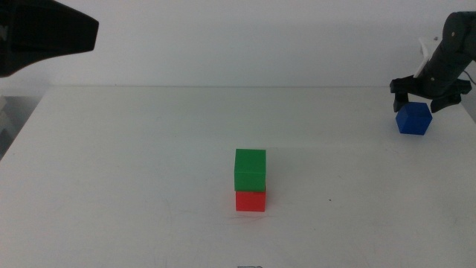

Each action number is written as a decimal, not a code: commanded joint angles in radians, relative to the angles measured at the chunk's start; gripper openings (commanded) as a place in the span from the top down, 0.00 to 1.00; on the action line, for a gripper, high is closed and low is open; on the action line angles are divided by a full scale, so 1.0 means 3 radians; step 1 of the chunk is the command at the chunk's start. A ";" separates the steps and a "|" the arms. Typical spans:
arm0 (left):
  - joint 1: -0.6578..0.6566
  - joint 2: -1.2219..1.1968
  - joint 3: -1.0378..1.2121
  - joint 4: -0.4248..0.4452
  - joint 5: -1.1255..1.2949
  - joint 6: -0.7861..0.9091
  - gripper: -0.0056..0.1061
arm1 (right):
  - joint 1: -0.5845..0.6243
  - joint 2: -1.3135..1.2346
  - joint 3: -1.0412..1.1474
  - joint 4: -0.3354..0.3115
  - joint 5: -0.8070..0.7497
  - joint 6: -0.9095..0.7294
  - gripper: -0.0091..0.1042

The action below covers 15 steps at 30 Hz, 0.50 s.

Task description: Stack red cubes first, then green, then blue cubes in a specific spot.

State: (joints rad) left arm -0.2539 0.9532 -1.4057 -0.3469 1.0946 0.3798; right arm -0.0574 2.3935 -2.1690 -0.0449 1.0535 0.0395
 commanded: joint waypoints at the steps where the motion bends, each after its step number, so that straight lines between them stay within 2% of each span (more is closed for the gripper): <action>1: 0.0000 -0.0010 -0.0066 -0.0097 -0.0209 -0.0036 0.12 | -0.0028 -0.0199 -0.0114 -0.0051 -0.0119 -0.0032 0.09; 6: 0.0000 -0.0010 -0.0066 -0.0097 -0.0209 -0.0036 0.12 | -0.0028 -0.0162 -0.0114 -0.0059 -0.0147 -0.0032 0.11; 9: 0.0000 -0.0010 -0.0066 -0.0097 -0.0209 -0.0036 0.12 | -0.0028 -0.0146 -0.0114 -0.0056 -0.0154 -0.0032 0.18; 15: 0.0000 -0.0010 -0.0066 -0.0097 -0.0209 -0.0036 0.12 | -0.0028 -0.0151 -0.0114 -0.0079 -0.0140 -0.0010 0.86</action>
State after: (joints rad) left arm -0.2539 0.9532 -1.4057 -0.3469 1.0946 0.3798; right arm -0.0574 2.4213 -2.1690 -0.0496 1.0336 0.0427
